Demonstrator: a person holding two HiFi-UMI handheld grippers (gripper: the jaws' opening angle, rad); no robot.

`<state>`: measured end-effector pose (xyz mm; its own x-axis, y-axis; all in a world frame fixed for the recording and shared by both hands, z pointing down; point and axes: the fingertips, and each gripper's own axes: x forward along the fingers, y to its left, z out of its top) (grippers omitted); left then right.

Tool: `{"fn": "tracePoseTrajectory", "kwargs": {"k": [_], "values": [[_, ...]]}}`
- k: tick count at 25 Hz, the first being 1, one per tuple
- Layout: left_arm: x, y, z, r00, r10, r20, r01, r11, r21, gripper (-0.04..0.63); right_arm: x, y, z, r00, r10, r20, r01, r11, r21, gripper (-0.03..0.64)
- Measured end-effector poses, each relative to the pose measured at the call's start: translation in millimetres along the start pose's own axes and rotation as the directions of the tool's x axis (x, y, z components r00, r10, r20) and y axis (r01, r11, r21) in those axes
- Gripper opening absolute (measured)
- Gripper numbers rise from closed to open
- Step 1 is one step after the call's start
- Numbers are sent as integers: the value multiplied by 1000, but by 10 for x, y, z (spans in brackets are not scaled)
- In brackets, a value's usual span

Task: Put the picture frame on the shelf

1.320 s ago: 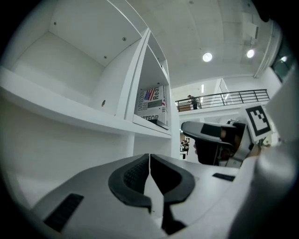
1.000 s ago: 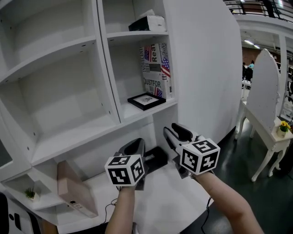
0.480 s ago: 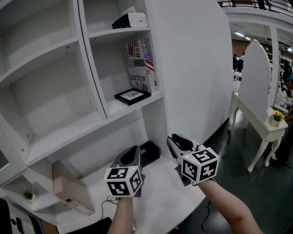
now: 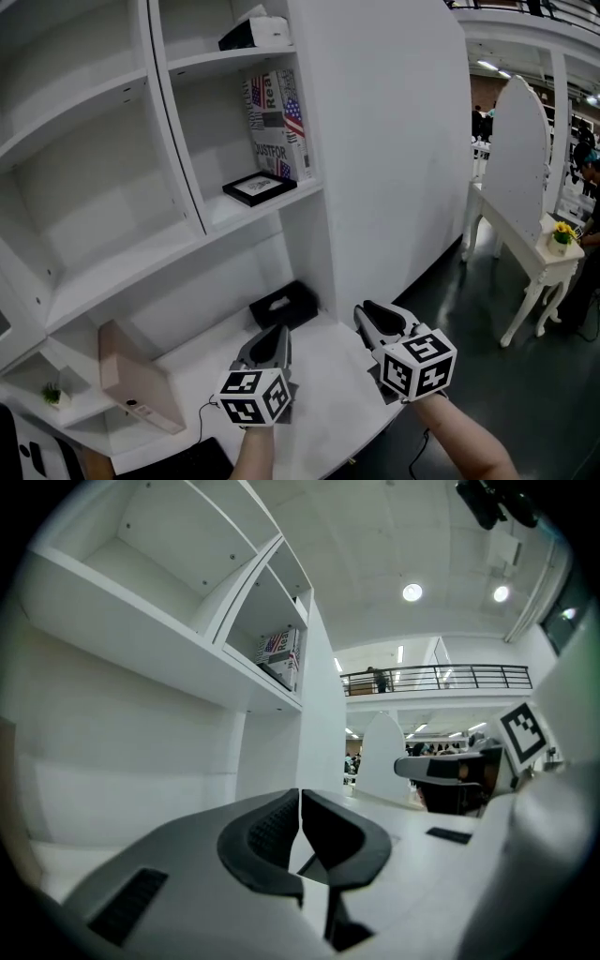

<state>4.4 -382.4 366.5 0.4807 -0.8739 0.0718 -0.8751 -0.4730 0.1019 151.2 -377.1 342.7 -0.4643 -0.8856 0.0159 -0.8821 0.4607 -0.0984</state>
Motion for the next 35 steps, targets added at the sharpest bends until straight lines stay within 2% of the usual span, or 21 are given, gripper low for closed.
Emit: {"fn": "tracePoseTrajectory", "kwargs": {"k": [6, 15, 25, 35], "values": [[-101, -57, -270, 999, 16, -31, -17, 1000, -14, 18, -285, -102, -350, 998, -30, -46, 30, 999, 10, 53], [-229, -151, -448, 998, 41, -48, -40, 999, 18, 18, -576, -245, -719, 993, -81, -90, 88, 994, 73, 15], [-371, -222, -628, 997, 33, -71, -34, 999, -8, 18, -700, -126, -855, 992, -67, -108, 79, 991, 111, 2], [-432, -202, -617, 997, 41, -67, -42, 999, -11, 18, -733, -82, -958, 990, -62, -125, 80, 986, 147, 2]]}}
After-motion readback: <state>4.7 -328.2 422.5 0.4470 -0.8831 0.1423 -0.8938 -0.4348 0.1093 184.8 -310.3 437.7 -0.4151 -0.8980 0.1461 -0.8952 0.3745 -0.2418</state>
